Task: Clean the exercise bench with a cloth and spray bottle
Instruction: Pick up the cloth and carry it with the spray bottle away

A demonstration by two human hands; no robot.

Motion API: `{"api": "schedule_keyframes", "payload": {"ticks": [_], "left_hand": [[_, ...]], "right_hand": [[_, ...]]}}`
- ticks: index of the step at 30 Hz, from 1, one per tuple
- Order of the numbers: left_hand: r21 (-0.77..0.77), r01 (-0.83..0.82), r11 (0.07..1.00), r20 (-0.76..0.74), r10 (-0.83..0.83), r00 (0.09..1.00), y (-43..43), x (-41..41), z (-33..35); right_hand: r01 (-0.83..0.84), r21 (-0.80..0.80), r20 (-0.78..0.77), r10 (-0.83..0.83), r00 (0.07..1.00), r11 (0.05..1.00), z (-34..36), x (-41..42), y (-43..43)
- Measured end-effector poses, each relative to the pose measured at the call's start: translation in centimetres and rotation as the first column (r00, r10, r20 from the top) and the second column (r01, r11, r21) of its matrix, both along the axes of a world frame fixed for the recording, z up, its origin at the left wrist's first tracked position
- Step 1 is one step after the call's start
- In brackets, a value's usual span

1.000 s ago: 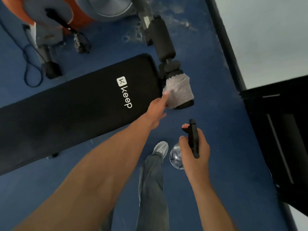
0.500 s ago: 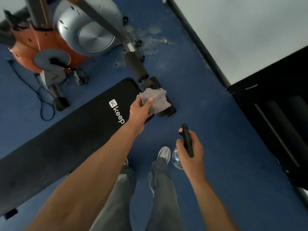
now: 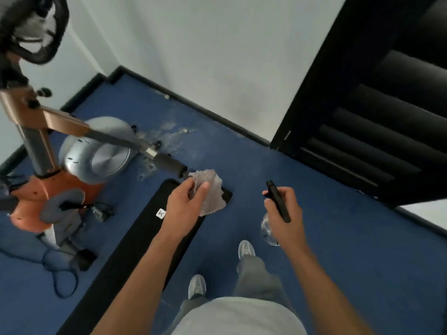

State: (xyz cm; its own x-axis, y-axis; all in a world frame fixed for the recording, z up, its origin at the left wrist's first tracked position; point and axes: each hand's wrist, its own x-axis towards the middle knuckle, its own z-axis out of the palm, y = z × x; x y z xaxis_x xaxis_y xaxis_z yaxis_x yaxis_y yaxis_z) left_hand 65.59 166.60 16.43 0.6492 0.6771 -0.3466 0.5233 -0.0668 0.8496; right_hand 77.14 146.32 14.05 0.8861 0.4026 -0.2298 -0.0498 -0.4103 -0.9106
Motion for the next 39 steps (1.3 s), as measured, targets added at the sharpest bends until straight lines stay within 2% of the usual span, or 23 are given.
{"api": "schedule_keyframes", "payload": {"ticks": [3, 7, 11, 18, 24, 30, 39], "left_hand": [[0.048, 0.007, 0.999, 0.056, -0.009, 0.998, -1.5, -2.5, 2.6], [0.085, 0.133, 0.988, 0.114, -0.142, 0.983, -3.0, -5.8, 5.5], [0.093, 0.28, 0.956, 0.162, -0.292, 0.943, -5.2, -8.9, 6.8], [0.062, 0.533, 0.844, 0.158, -0.536, 0.829, -12.6, -12.3, 7.1], [0.077, 0.755, 0.651, 0.117, -0.758, 0.642, -23.2, -14.0, 7.5], [0.101, 0.916, 0.388, 0.078, -0.921, 0.382, -39.2, -17.0, 7.8], [0.137, 0.99, 0.046, 0.014, -0.999, 0.044, -63.2, -26.7, 6.3]], "right_hand": [[0.115, 0.032, -0.005, -0.115, 0.993, 0.993, 1.6, -4.6, -2.9], [0.36, 0.082, -0.044, -0.358, 0.933, 0.929, 2.6, -12.7, -7.2], [0.579, 0.023, -0.043, -0.578, 0.815, 0.815, 3.8, -20.1, -11.6], [0.812, 0.014, -0.064, -0.81, 0.583, 0.583, 6.4, -28.9, -17.7], [0.952, 0.023, -0.059, -0.95, 0.305, 0.304, 7.2, -35.5, -26.0], [1.0, 0.026, -0.048, -0.999, 0.009, 0.008, 7.5, -43.9, -38.7], [0.951, 0.086, -0.035, -0.955, -0.294, -0.296, 7.5, -56.7, -58.0]]}}
